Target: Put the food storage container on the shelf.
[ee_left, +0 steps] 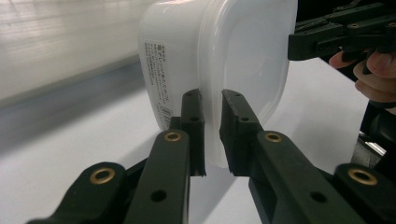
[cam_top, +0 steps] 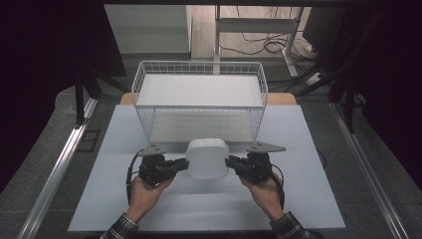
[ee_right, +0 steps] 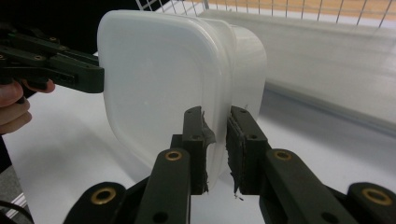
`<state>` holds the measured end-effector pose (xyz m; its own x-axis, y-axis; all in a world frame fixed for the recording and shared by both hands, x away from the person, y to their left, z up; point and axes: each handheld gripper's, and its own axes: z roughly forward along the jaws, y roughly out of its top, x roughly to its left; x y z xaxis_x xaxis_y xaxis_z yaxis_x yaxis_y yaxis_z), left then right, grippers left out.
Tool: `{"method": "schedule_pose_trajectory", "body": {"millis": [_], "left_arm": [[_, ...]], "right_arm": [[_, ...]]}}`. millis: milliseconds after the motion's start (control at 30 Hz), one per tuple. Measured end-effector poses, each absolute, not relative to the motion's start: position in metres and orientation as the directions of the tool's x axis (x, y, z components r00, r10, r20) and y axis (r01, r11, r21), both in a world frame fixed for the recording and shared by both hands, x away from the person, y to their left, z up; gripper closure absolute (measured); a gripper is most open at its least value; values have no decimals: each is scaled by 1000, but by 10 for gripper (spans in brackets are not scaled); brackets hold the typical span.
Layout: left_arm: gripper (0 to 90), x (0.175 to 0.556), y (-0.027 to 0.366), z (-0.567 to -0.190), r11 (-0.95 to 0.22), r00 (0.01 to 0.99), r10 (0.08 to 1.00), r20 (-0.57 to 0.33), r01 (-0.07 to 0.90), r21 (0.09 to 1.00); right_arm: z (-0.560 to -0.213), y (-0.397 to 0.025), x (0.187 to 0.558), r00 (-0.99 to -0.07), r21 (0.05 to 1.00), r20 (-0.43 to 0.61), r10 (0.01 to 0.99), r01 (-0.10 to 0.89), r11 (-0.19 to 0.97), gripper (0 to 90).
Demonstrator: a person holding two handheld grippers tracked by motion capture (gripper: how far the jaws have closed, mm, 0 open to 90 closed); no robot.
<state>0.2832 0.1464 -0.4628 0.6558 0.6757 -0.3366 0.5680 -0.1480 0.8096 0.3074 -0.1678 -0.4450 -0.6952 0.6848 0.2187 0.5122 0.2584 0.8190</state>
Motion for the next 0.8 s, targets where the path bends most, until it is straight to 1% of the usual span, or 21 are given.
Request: {"method": "schedule_pose_trajectory", "body": {"millis": [433,800], "left_arm": [[806,290,153,-434,-129,663,678,-318,533,836],[806,299,154,-401,-140,676,685,-272,489,861]], "right_arm": [[-414,-162,315,-718,851,182,671,457,258,775],[-385,-162,324,-724,873,170,668,425,239,774]]}}
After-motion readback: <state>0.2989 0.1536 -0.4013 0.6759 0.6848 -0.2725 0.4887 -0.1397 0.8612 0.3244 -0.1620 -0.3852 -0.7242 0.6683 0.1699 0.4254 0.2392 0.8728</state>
